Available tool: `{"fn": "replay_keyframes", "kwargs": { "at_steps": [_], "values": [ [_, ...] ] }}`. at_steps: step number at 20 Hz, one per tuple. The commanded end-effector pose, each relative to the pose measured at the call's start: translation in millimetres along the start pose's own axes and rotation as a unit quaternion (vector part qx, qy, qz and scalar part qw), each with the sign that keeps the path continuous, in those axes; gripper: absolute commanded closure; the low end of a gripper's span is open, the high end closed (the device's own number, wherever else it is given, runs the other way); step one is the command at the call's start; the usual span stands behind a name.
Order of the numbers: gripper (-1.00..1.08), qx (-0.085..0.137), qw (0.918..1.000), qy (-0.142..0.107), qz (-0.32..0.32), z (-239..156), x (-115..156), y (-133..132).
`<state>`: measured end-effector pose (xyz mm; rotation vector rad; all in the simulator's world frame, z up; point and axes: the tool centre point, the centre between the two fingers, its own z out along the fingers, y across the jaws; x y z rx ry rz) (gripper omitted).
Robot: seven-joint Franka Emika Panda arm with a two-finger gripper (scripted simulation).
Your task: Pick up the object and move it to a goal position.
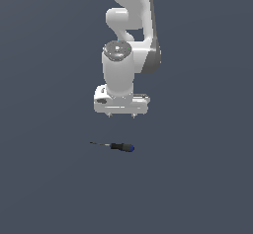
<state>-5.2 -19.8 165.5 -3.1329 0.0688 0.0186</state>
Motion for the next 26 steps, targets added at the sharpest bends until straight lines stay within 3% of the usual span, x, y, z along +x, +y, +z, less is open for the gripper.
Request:
{"fn": "replay_keyframes", "kwargs": {
  "at_steps": [1,17,26],
  "values": [
    [-0.92,0.0,1.0,0.0,0.0,0.0,0.0,0.0],
    [-0.92,0.001,0.9998,0.0,-0.019,-5.0,-2.6,-2.7],
    [-0.92,-0.002,0.9974,0.0,-0.073,2.1,4.0,0.6]
  ]
}}
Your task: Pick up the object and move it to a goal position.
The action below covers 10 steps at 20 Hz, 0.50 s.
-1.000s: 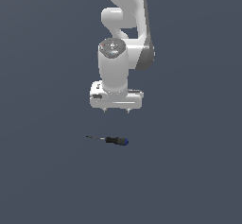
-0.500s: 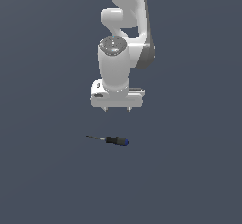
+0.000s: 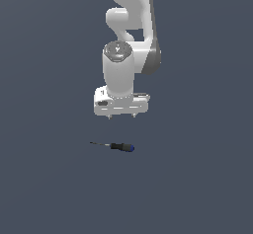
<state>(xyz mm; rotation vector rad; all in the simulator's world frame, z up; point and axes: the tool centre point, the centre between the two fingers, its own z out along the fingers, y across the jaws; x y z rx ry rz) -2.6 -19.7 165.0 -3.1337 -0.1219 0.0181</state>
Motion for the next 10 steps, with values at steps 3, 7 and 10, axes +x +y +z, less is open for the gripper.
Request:
{"fn": "replay_keyframes", "kwargs": {
  "at_steps": [3,7,10],
  "values": [
    [-0.92,-0.002,0.9991,-0.001,-0.042,6,5,3],
    [-0.92,-0.004,0.9959,-0.002,-0.091,12,10,7],
    [-0.92,-0.006,0.9913,-0.002,-0.131,18,15,10]
  ]
}}
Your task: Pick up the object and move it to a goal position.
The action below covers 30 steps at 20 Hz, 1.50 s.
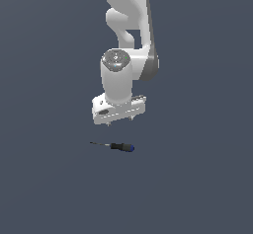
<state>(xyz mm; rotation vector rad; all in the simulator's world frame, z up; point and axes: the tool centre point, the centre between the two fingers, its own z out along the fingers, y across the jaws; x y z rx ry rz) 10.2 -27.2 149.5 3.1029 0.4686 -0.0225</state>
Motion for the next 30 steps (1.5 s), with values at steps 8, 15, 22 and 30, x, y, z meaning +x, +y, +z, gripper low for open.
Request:
{"fn": "replay_keyframes", "kwargs": {
  "at_steps": [8,15,22,30],
  "values": [
    [-0.92,-0.003,0.9916,-0.002,-0.13,19,11,13],
    [-0.92,-0.004,0.9749,-0.002,-0.223,33,19,22],
    [-0.92,-0.004,0.9498,-0.001,-0.313,47,26,32],
    [-0.92,-0.003,0.9113,0.001,-0.412,63,33,43]
  ]
}}
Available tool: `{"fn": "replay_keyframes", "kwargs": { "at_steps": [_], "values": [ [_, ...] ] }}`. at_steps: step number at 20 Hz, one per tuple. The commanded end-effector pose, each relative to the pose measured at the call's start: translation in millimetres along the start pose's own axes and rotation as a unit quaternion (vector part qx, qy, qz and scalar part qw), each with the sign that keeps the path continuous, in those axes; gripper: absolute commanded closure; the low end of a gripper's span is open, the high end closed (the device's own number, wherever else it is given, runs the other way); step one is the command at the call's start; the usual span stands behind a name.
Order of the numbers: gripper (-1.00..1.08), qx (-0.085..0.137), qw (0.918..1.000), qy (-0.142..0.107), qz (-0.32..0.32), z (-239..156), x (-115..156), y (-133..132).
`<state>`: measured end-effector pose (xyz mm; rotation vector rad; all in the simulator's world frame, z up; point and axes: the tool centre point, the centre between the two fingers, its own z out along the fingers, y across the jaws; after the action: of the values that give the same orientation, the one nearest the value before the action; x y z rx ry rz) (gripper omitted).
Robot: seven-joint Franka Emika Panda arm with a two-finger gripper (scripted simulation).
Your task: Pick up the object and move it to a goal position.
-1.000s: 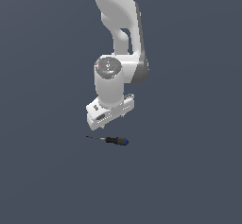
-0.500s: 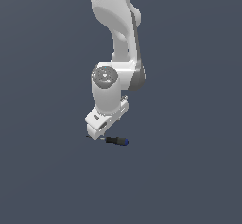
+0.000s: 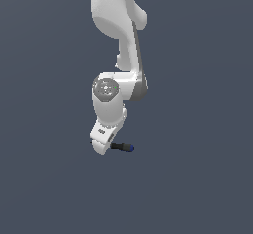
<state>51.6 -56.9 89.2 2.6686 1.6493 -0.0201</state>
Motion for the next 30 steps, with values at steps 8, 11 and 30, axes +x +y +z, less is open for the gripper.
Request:
{"fn": "replay_keyframes", "kwargs": {
  "at_steps": [8,11,30],
  "values": [
    [-0.92,-0.001,0.9944,0.004,-0.106,16,-4,13],
    [-0.92,-0.002,0.9919,0.005,-0.127,20,-4,15],
    [-0.92,-0.002,0.9883,0.006,-0.153,53,-5,17]
  ]
}}
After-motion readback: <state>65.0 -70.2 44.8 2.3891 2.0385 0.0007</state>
